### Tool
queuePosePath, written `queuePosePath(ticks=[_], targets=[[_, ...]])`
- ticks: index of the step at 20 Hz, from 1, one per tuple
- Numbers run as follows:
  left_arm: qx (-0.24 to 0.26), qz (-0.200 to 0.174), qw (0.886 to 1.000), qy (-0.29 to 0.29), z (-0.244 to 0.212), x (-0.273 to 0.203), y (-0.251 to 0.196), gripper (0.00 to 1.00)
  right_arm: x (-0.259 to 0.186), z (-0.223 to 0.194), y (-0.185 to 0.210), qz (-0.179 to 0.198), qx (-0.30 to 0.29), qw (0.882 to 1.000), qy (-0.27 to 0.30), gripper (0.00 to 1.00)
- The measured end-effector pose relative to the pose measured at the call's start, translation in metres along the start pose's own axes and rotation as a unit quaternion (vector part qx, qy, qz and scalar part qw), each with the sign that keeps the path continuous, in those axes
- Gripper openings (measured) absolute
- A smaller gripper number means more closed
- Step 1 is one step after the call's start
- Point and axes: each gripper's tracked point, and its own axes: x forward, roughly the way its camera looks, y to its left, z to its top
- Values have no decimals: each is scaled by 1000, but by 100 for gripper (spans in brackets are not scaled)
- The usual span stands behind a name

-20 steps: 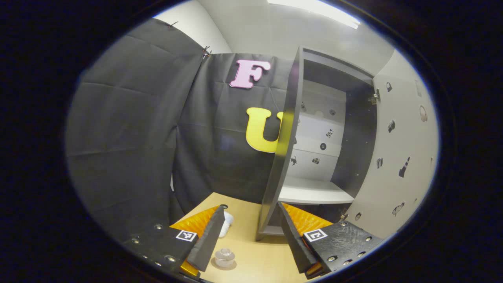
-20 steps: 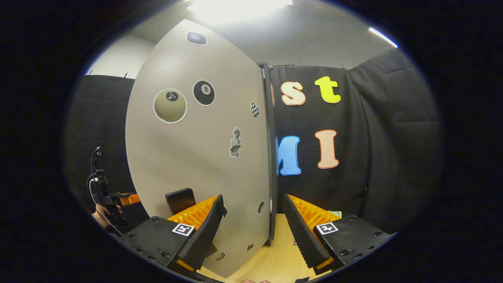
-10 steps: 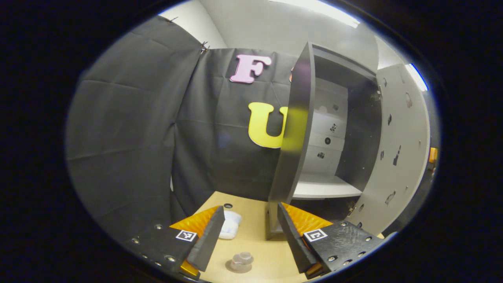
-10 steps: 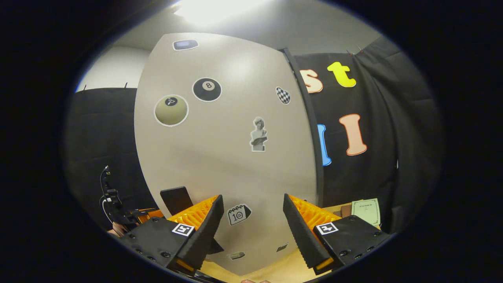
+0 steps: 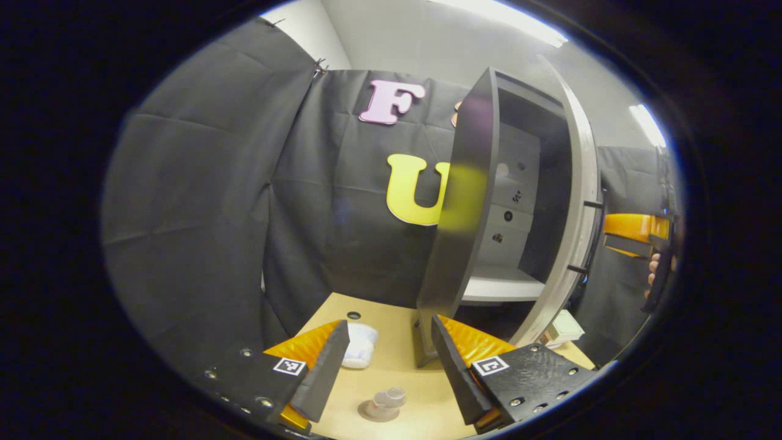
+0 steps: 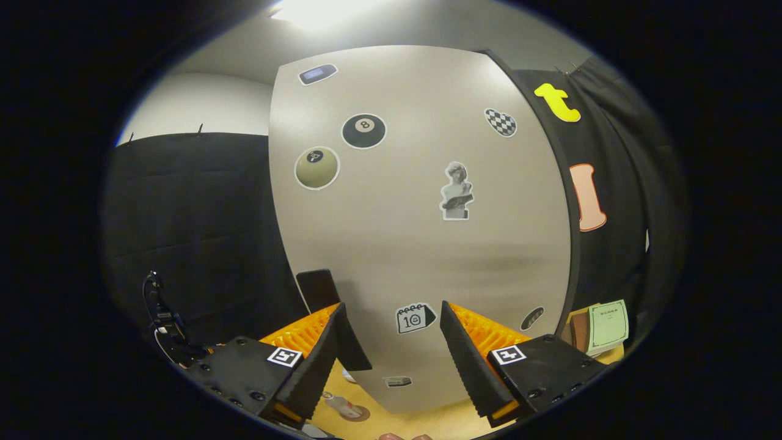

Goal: Open the cabinet door with the right hand, grasp the bottle in the cabinet with the left hand and place it on the coaster, then close the cabinet door with the right hand.

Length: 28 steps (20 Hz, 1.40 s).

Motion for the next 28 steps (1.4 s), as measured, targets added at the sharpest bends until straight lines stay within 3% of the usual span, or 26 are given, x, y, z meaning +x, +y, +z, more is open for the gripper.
queuePosePath(ticks=[5, 10, 13, 16, 19, 22, 25, 28], targets=[[2, -14, 1000, -7, 2, 0, -14, 83, -27, -4, -35, -50, -50, 997, 4, 97], [41, -21, 998, -39, 34, 0, -56, 83, -64, -5, -86, -81, -28, 996, -2, 97], [53, -8, 997, -55, 46, 0, -85, 81, -86, 1, -129, -99, -15, 995, -9, 97], [34, -9, 998, -51, 43, -1, -128, 82, -108, 7, -171, -116, -13, 993, -17, 97], [24, -12, 998, -62, 50, -5, -162, 82, -136, 18, -221, -159, -17, 986, -35, 96], [25, -7, 997, -74, 51, -11, -187, 82, -161, 24, -258, -178, -21, 983, -49, 96], [48, 1, 996, -79, 52, -24, -199, 81, -190, 28, -299, -213, -23, 975, -64, 96], [84, 12, 993, -85, 55, -32, -217, 83, -206, 20, -322, -218, -19, 974, -56, 96]])
